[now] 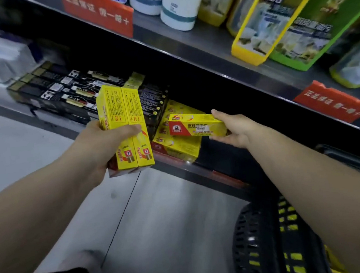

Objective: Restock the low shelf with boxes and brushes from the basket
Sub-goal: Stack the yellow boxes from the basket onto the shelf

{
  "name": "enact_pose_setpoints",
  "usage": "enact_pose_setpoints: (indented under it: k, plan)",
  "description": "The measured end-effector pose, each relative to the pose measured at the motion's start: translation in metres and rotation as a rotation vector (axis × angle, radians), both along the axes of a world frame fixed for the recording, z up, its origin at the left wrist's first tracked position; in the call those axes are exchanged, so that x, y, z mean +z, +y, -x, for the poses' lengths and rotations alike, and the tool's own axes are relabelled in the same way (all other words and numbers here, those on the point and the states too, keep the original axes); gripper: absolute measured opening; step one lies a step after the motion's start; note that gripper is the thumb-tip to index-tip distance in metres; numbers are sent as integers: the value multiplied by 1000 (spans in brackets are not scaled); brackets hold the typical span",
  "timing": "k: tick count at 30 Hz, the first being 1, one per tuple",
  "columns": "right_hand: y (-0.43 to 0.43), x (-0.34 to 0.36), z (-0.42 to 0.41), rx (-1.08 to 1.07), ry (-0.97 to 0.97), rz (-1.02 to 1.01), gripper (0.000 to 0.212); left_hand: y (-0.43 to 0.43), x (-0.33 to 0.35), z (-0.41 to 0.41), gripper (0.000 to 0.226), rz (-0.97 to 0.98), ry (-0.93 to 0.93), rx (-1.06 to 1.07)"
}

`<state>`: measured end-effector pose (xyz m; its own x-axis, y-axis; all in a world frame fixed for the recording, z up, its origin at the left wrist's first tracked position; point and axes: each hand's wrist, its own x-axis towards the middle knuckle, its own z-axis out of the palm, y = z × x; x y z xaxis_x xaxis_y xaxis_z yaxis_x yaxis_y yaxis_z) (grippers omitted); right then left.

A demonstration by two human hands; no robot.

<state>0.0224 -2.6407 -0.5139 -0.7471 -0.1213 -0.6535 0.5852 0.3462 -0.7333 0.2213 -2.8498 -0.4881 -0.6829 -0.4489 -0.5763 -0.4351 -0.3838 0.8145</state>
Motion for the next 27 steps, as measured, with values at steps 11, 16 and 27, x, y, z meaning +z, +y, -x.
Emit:
enact_pose_setpoints:
  k: [11, 16, 27]
  plan:
    - [-27, -52, 14, 162, -74, -205, 39, -7, -5, 8, 46, 12, 36, 39]
    - [-23, -52, 12, 390, -85, -268, 72, -6, -6, 12, 56, 19, 27, 38]
    - [-27, -58, 3, 621, -7, -460, 94, -8, -9, 10, 43, 44, 25, 6]
